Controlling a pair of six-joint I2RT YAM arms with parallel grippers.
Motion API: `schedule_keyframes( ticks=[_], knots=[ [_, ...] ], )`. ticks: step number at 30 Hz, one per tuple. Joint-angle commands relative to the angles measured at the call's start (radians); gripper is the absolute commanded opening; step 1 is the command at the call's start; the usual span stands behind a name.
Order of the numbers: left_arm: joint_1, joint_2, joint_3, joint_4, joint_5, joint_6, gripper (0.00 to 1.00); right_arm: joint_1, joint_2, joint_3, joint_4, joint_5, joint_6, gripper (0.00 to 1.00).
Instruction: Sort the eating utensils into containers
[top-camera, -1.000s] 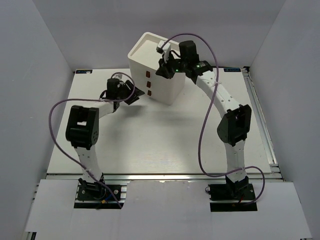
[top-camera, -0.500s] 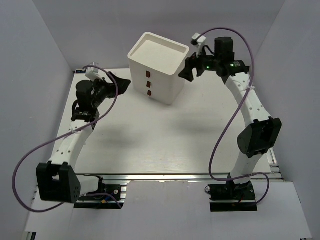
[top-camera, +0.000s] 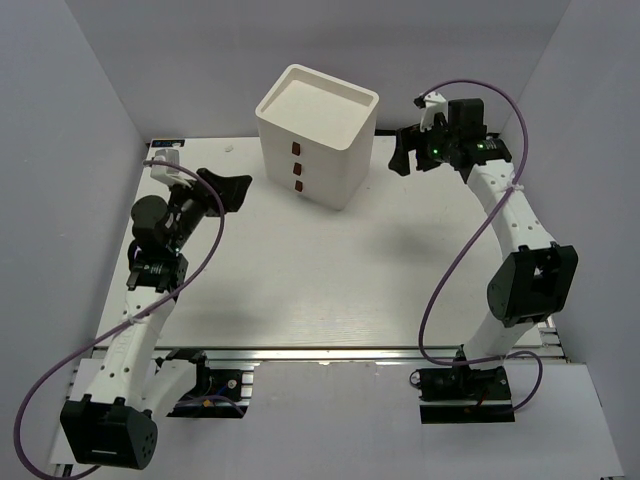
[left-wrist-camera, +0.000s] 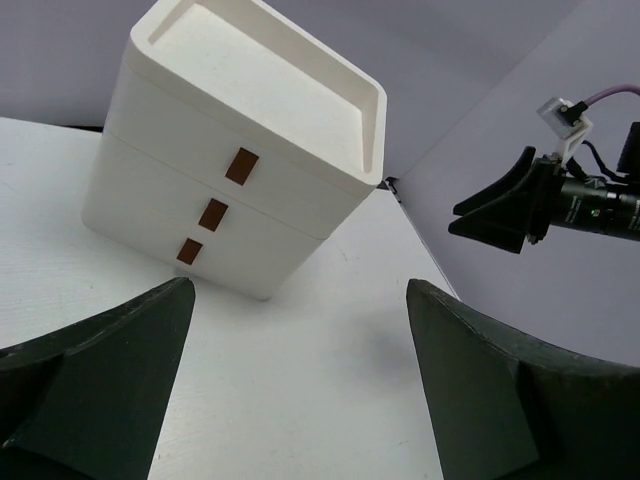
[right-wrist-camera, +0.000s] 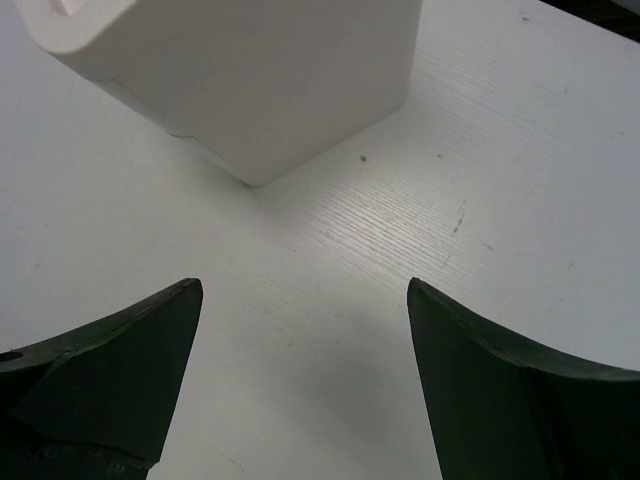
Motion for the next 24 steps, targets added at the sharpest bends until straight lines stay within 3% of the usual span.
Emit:
schedule_keyframes(
  ticks=[1, 9, 24],
  knots=[
    [0.001, -0.035, -0.034, -0.023, -0.018, 0.002, 0.98, -0.003, -0.059, -0.018, 0.008, 0.117, 0.067, 0.89],
    [0.001, -0.066, -0.045, -0.037, -0.021, 0.002, 0.98, -0.001, -0.074, -0.048, 0.017, 0.239, 0.097, 0.89],
    [0.001, -0.112, -0.079, -0.061, -0.034, -0.033, 0.98, -0.003, -0.133, -0.136, 0.055, 0.208, 0.029, 0.89]
  ],
)
